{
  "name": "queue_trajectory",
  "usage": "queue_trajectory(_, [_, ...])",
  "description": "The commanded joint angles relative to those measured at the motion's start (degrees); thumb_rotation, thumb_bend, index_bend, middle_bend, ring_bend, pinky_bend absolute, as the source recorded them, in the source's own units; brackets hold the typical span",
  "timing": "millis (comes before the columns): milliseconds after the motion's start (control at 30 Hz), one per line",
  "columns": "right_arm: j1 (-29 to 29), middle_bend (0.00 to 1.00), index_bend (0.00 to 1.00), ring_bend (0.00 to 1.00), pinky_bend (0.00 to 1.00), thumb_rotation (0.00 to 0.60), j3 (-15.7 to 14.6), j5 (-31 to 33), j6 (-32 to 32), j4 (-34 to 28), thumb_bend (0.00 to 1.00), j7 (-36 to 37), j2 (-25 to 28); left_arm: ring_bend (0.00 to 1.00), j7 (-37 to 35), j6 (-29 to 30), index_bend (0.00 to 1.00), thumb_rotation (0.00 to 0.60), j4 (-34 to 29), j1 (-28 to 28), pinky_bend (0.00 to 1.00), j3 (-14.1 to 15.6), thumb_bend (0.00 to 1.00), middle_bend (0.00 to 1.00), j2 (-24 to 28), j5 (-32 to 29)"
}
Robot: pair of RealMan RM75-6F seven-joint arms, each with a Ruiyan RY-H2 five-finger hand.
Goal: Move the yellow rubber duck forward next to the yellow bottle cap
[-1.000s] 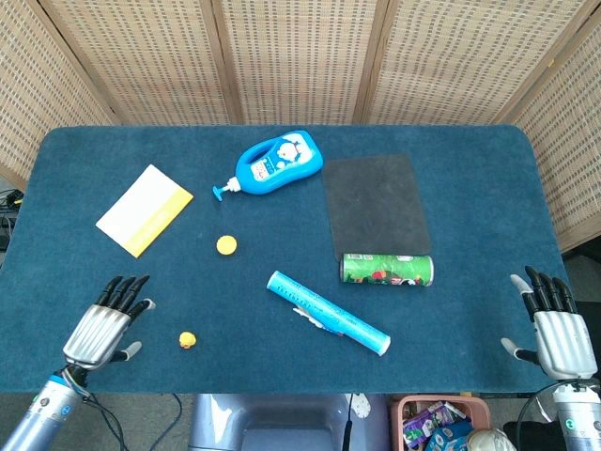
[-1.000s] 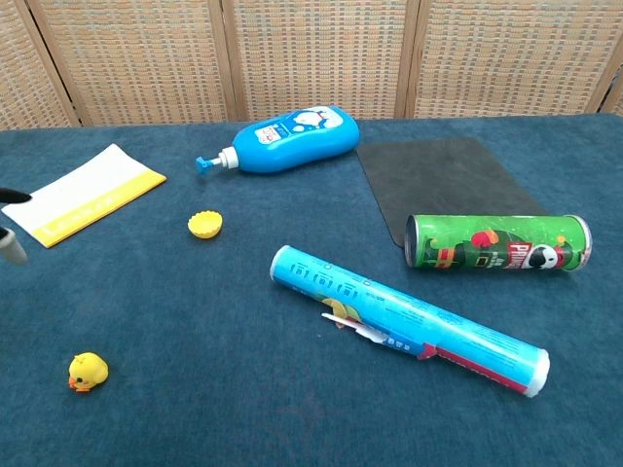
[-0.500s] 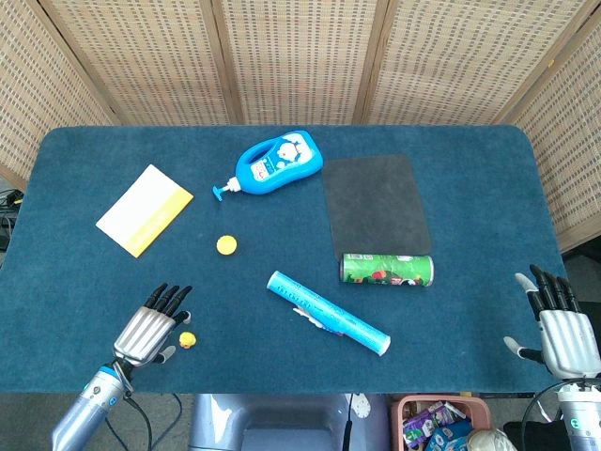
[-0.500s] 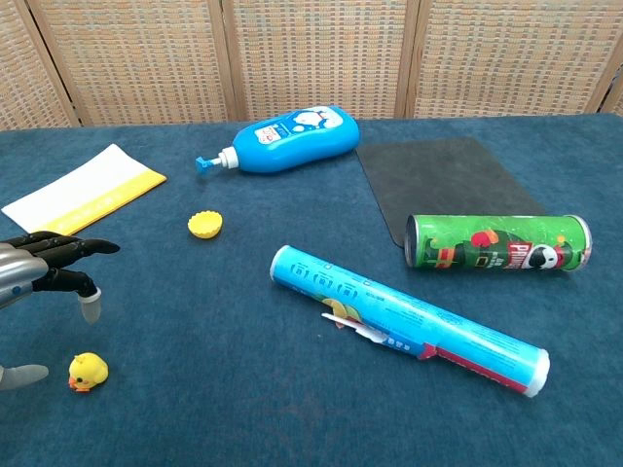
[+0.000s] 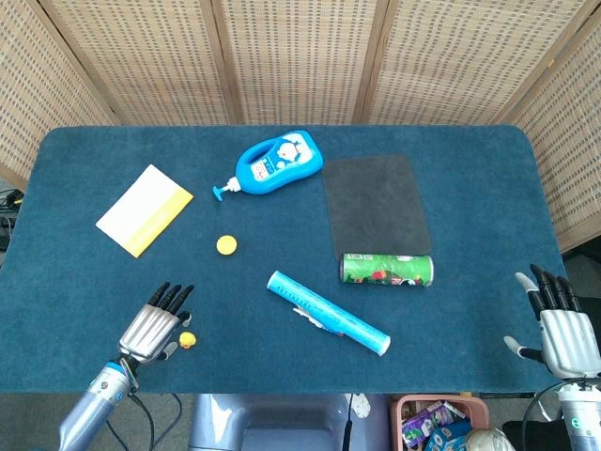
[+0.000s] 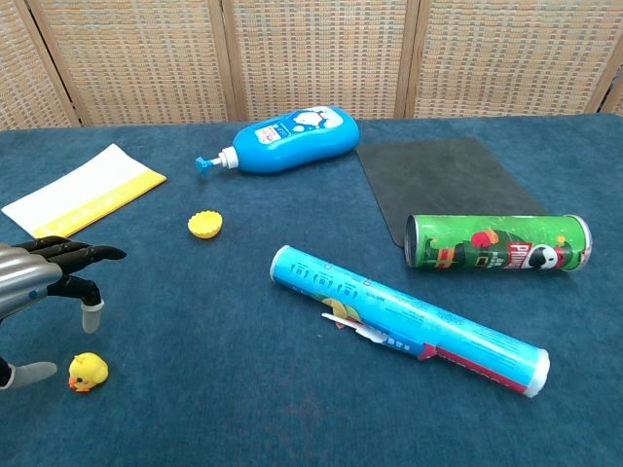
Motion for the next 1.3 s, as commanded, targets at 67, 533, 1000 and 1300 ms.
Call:
queue_trajectory(67, [0.0, 0.00, 0.00, 0.00, 0.00, 0.600, 0.0, 0.0, 0.0, 0.0, 0.10, 0.2, 0.0, 0.00, 0.4, -0.3, 0.43, 0.600, 0.1, -0.5, 0.00, 0.2, 0.29, 0.00, -0.5, -0.8])
queue_trajectory(533, [-0.1, 0.00, 0.00, 0.00, 0.00, 0.600, 0.0, -0.8, 0.6, 0.4, 0.10, 1.9, 0.1, 0.00, 2.2, -0.4, 0.43, 0.600, 1.5, -1.5, 0.00, 1.2, 0.29, 0.00, -2.3, -3.5])
queue_trajectory(1000, [-0.2, 0.00, 0.00, 0.00, 0.00, 0.600, -0.1, -1.2, 0.7, 0.5, 0.10, 3.1, 0.2, 0.00, 0.7, 0.5, 0.53, 0.600, 3.4, -2.0, 0.00, 1.8, 0.30, 0.00, -4.4, -3.8])
queue_trajectory(1300, [0.1, 0.00, 0.00, 0.00, 0.00, 0.600, -0.2, -0.8, 0.0, 0.6, 0.10, 3.1, 0.2, 0.00, -1.2, -0.6, 0.54, 0.600, 3.2, -4.3, 0.00, -1.2, 0.30, 0.00, -3.6, -6.1])
